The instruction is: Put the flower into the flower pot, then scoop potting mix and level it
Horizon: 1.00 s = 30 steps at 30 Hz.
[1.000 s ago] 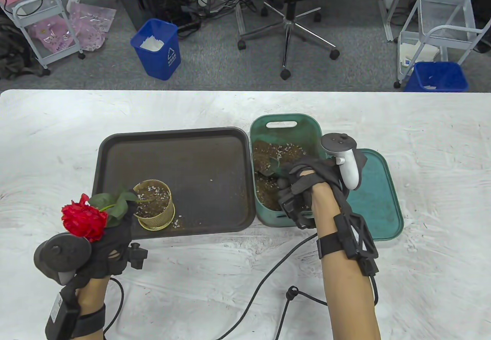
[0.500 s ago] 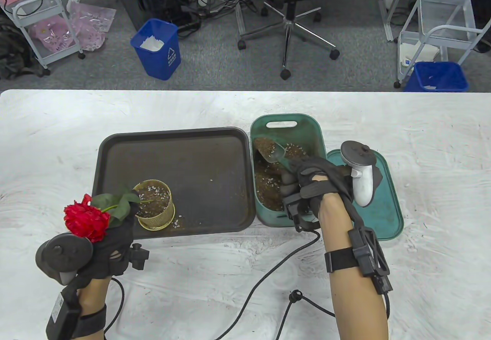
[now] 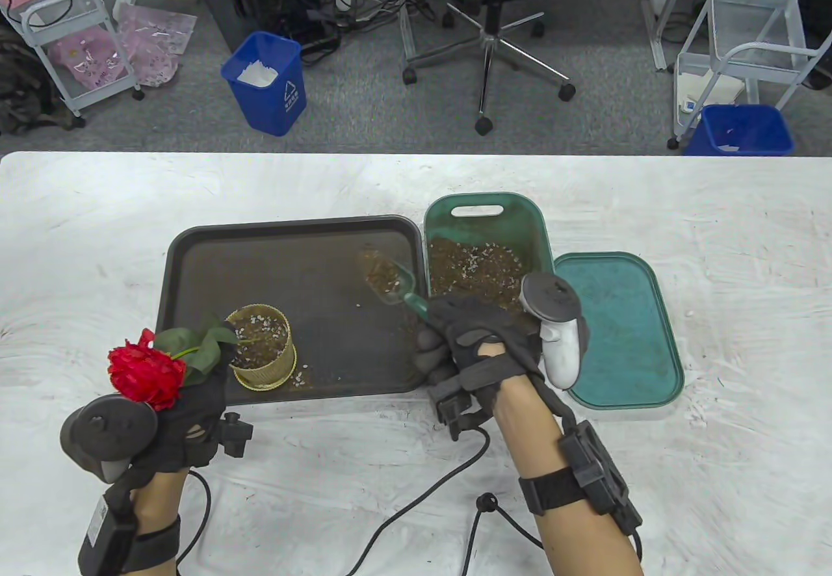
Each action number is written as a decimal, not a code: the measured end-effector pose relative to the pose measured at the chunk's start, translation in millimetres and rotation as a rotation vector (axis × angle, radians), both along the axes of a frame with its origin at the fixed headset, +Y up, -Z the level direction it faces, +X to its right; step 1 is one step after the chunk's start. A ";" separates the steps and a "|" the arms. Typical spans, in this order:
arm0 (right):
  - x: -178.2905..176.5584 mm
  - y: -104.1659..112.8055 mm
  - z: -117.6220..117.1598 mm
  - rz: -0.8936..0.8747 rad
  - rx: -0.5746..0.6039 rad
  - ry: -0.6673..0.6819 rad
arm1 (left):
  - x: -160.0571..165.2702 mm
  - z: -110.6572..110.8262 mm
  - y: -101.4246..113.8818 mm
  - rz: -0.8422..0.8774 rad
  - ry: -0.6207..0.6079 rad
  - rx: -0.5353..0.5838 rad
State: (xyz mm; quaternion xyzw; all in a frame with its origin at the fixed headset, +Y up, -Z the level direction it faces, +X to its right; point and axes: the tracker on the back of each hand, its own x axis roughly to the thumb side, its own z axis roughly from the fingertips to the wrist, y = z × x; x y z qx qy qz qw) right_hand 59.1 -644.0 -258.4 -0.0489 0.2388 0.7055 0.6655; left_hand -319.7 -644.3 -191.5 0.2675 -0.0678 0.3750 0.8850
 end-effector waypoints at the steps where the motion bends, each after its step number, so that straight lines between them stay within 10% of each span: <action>1: -11.4 -2.3 4.0 -0.031 -0.009 0.025 | -0.1 0.0 0.1 0.000 0.001 0.000; 11: -102.5 -42.6 26.2 -0.156 -0.044 0.059 | -0.1 -0.2 0.1 -0.001 -0.003 0.000; 30: -136.3 -40.9 42.9 0.522 0.572 -0.024 | 1.9 0.0 0.4 -0.006 -0.008 0.002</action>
